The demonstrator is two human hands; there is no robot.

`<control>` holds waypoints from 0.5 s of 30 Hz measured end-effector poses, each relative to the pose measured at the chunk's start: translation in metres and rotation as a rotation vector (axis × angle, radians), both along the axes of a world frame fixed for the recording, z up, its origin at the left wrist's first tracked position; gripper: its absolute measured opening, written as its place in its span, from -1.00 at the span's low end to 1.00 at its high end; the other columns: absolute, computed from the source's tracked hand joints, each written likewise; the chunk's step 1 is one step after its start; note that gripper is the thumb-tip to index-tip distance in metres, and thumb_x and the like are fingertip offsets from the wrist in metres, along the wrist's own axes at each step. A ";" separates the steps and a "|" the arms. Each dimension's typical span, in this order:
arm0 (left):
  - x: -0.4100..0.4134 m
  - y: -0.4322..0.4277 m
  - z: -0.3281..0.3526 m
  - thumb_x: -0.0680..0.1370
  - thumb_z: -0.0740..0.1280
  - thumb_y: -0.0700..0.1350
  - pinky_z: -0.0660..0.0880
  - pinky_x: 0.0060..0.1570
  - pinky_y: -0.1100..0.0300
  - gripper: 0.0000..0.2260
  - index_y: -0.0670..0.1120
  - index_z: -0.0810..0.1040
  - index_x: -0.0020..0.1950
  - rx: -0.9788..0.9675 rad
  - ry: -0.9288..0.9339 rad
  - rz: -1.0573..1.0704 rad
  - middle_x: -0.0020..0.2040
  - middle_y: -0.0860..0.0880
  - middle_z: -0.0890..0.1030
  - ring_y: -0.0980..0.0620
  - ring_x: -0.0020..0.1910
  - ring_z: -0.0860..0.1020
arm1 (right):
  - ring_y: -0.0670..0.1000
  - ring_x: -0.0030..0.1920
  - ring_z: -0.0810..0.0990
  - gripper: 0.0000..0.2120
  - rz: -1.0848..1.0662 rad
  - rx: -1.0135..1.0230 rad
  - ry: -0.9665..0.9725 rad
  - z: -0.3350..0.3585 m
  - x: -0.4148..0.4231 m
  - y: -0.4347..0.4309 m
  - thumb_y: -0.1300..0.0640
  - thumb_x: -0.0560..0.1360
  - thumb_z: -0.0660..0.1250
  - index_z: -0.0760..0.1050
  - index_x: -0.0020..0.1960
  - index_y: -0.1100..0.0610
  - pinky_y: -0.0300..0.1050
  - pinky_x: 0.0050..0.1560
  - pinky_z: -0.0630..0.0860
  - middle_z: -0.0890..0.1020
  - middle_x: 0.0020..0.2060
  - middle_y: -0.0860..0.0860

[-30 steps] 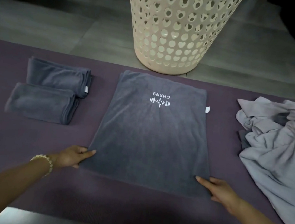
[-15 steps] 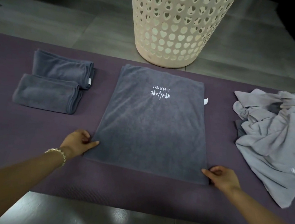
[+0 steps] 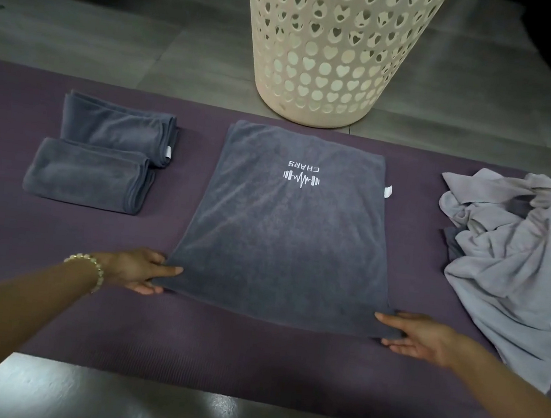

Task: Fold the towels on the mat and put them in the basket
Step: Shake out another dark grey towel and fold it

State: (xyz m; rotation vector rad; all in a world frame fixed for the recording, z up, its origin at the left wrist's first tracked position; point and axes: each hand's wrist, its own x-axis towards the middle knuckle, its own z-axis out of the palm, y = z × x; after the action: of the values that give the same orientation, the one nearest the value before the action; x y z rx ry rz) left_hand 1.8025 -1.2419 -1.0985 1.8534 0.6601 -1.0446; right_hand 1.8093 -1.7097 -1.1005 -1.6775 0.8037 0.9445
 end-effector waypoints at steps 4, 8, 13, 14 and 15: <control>0.030 0.008 0.015 0.53 0.34 -0.04 0.50 -0.34 0.43 -0.77 -0.11 0.57 0.13 -0.138 -0.125 0.185 -0.08 0.00 0.54 0.15 -0.26 0.48 | -0.13 -0.50 0.58 -0.96 -0.219 0.124 -0.073 0.019 0.037 -0.006 0.22 0.52 0.31 0.54 -0.05 0.14 -0.36 -0.51 0.50 0.62 -0.43 -0.03; 0.078 -0.004 0.036 0.58 0.28 -0.11 0.52 -0.40 0.42 -0.95 -0.07 0.52 -0.04 -0.271 -0.400 0.527 -0.17 0.00 0.52 0.21 -0.44 0.56 | -0.17 -0.43 0.64 -0.85 -0.412 0.270 -0.339 0.043 0.093 0.000 0.18 0.42 0.38 0.47 -0.04 0.05 -0.35 -0.45 0.54 0.66 -0.41 -0.08; 0.108 -0.005 0.009 0.55 0.28 0.14 0.50 0.02 0.12 -0.52 -0.19 0.39 0.29 -0.054 -0.567 0.585 0.17 -0.08 0.49 -0.03 0.10 0.50 | -0.04 -0.11 0.62 -0.76 -0.460 0.140 -0.491 0.027 0.123 0.005 0.07 0.61 0.19 0.37 0.25 0.10 -0.21 -0.18 0.55 0.59 0.08 0.05; 0.106 -0.002 -0.004 0.47 0.34 0.23 0.50 0.08 0.05 -0.35 -0.22 0.37 0.35 0.047 -0.497 0.514 0.22 -0.11 0.50 -0.08 0.14 0.51 | 0.02 -0.01 0.55 -0.69 -0.396 0.022 -0.448 0.016 0.121 0.006 0.09 0.60 0.21 0.38 0.31 0.16 -0.16 -0.12 0.50 0.53 0.16 0.11; 0.103 0.002 -0.020 0.40 0.38 0.29 0.49 0.16 -0.01 -0.26 -0.25 0.39 0.34 0.125 -0.419 0.423 0.24 -0.15 0.52 -0.14 0.17 0.52 | 0.07 0.03 0.49 -0.64 -0.334 -0.072 -0.396 0.004 0.116 0.007 0.09 0.58 0.25 0.40 0.32 0.23 -0.12 -0.10 0.46 0.51 0.18 0.16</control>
State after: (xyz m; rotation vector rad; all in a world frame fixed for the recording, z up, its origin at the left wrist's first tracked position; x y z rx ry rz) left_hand 1.9059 -1.2403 -1.1188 1.8499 0.8256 -0.3340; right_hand 1.9256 -1.7028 -1.0966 -1.6538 0.8180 0.3419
